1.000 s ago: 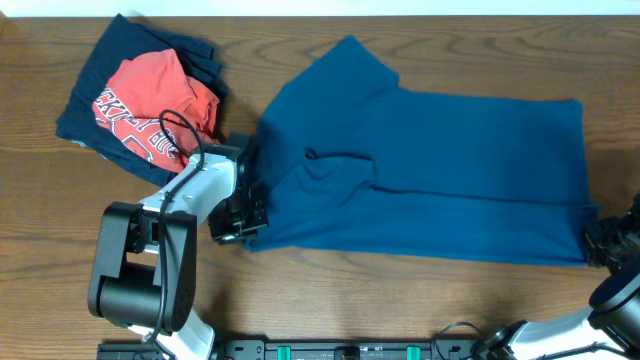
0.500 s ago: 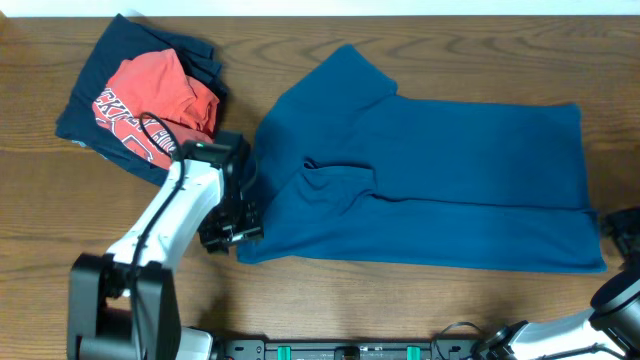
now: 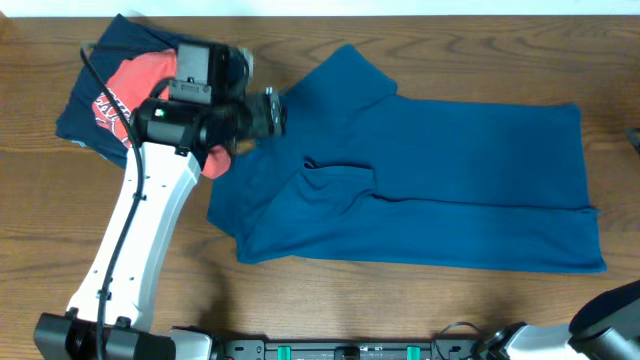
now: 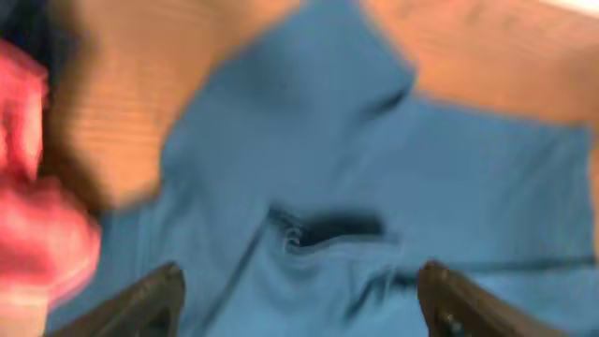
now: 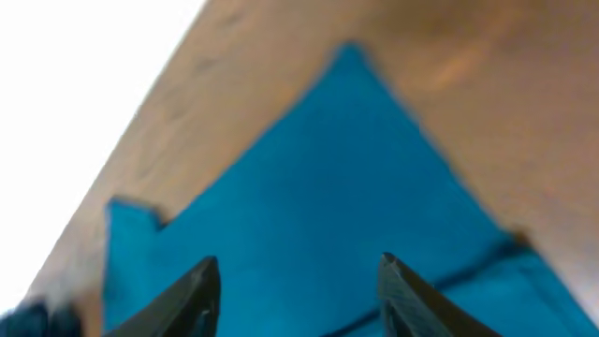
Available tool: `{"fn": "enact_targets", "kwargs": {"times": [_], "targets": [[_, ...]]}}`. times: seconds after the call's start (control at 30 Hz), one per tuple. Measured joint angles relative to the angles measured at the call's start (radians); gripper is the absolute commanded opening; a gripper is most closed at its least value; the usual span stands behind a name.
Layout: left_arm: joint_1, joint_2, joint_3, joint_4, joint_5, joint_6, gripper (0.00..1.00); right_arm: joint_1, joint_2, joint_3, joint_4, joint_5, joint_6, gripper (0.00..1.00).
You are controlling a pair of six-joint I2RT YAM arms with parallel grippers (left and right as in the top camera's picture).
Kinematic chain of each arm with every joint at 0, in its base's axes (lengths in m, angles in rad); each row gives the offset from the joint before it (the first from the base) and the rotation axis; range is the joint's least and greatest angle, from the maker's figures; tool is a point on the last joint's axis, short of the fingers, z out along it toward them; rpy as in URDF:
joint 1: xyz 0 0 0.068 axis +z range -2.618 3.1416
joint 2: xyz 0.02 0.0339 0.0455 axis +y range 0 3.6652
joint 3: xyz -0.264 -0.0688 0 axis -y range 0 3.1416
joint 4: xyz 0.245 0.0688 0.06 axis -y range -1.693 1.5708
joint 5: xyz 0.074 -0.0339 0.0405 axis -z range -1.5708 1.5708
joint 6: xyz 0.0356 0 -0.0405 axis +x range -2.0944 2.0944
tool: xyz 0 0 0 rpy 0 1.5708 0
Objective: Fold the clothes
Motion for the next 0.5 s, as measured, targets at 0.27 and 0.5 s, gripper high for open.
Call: {"fn": "enact_targets", "kwargs": {"times": [0.27, 0.5], "targets": [[-0.008, 0.238, 0.111, 0.172, 0.000, 0.052, 0.79, 0.229, -0.012, 0.001, -0.022, 0.054, -0.061, 0.58], [-0.028, 0.511, 0.218, 0.214, -0.024, 0.135, 0.83, 0.330, -0.012, 0.001, -0.032, 0.183, -0.065, 0.60]]}}
